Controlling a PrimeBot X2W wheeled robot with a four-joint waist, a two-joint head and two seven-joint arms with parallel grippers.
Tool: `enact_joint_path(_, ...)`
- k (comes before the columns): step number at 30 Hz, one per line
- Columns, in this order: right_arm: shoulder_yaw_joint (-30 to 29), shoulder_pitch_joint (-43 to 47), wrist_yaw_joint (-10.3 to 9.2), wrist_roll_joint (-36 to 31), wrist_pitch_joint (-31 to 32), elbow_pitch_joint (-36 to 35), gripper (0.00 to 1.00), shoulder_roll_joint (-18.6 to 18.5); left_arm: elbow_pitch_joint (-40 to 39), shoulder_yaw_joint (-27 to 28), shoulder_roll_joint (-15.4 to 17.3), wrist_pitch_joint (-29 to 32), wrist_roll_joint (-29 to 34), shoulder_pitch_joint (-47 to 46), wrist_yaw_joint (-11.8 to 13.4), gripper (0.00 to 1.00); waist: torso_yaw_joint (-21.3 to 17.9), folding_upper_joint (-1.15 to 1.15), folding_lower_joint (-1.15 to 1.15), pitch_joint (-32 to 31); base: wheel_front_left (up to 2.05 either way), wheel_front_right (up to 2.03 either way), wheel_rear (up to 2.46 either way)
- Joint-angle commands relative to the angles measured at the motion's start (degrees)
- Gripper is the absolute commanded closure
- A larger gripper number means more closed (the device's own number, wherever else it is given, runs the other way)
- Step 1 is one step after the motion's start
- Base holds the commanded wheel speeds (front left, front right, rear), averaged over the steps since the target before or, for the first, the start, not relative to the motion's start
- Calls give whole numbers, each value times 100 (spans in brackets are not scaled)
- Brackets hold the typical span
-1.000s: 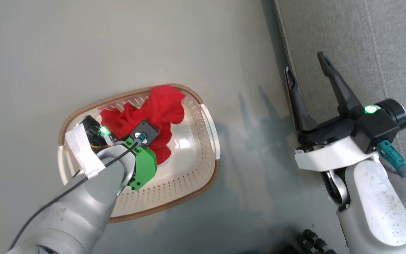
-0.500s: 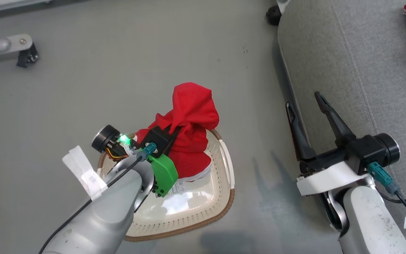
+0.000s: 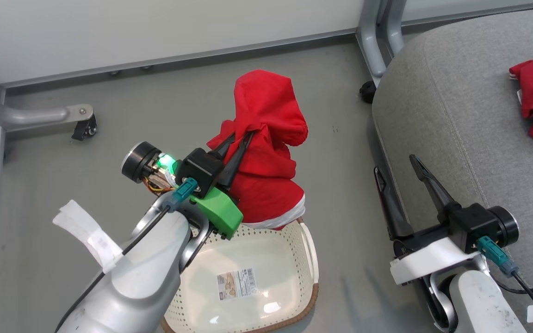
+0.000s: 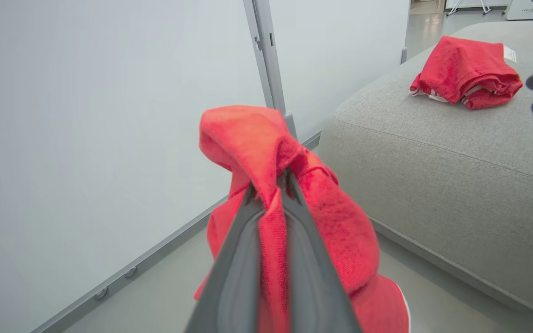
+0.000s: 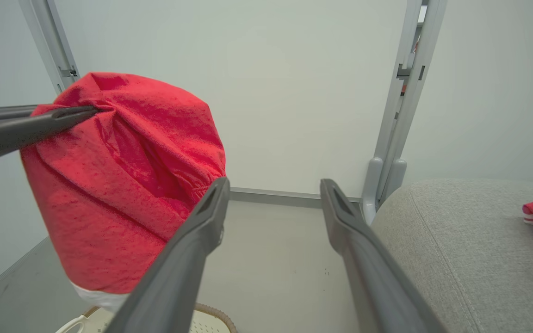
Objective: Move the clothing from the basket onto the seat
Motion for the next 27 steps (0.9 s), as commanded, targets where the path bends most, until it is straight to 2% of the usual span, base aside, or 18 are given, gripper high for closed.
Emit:
enact_joint_path(1,-1,105,-8,30,-14,12,0,-20,-143,73,32,-21,44,112,-4,100,17,53,0,-197,0,0,0)
enact_joint_path(12,-21,355,-8,123,-14,-20,0,-20,-1054,287,86,-21,42,231,-11,100,-11,53,0,-424,0,0,0)
enact_joint_path(21,0,415,-8,158,-14,-81,0,-19,-1347,230,132,10,-12,335,56,100,-2,53,0,-466,0,0,0)
enact_joint_path(27,297,236,-8,194,-14,-289,0,-18,-1459,173,154,53,-37,353,62,100,14,53,0,-450,0,0,0)
